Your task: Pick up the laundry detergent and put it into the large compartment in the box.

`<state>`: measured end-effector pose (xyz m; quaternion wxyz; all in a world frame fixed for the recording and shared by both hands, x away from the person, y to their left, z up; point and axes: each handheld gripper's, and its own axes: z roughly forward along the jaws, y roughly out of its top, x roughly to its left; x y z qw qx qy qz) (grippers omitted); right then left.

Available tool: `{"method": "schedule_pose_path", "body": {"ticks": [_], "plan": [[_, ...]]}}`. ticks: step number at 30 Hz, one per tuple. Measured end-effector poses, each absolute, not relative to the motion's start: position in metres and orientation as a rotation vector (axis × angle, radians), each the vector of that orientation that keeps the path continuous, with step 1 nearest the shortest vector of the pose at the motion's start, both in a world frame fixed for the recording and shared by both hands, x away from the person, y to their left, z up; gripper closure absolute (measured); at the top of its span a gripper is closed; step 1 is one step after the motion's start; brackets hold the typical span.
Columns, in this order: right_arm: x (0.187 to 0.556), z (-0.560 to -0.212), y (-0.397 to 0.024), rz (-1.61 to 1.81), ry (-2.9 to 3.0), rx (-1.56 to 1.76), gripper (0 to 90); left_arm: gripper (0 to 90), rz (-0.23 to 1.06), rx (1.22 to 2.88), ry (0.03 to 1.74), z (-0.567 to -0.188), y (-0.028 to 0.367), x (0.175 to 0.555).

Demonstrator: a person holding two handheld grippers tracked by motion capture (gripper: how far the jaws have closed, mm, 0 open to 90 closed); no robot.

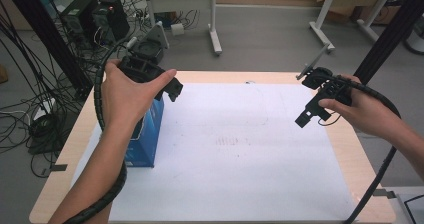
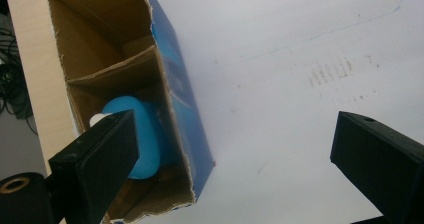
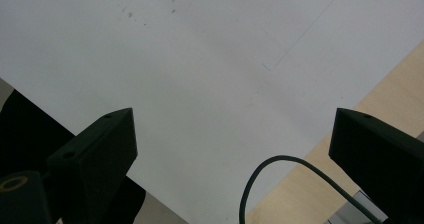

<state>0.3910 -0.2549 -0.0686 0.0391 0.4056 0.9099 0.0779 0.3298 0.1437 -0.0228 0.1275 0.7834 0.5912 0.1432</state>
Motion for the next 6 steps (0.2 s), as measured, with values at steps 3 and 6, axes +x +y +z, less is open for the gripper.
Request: {"method": "schedule_pose_path", "body": {"ticks": [3, 6], "plan": [[0.3907, -0.0681, -0.2549, 0.241, 2.788, 1.241, 5.1, 5.8, 0.416, 2.269, 1.723, -0.0228, 0.1444, 0.3287], [0.3901, -0.0677, -0.2543, 0.244, 2.786, 1.247, 5.1, 5.7, 0.423, 2.274, 1.714, -0.0218, 0.1439, 0.3271]]}}
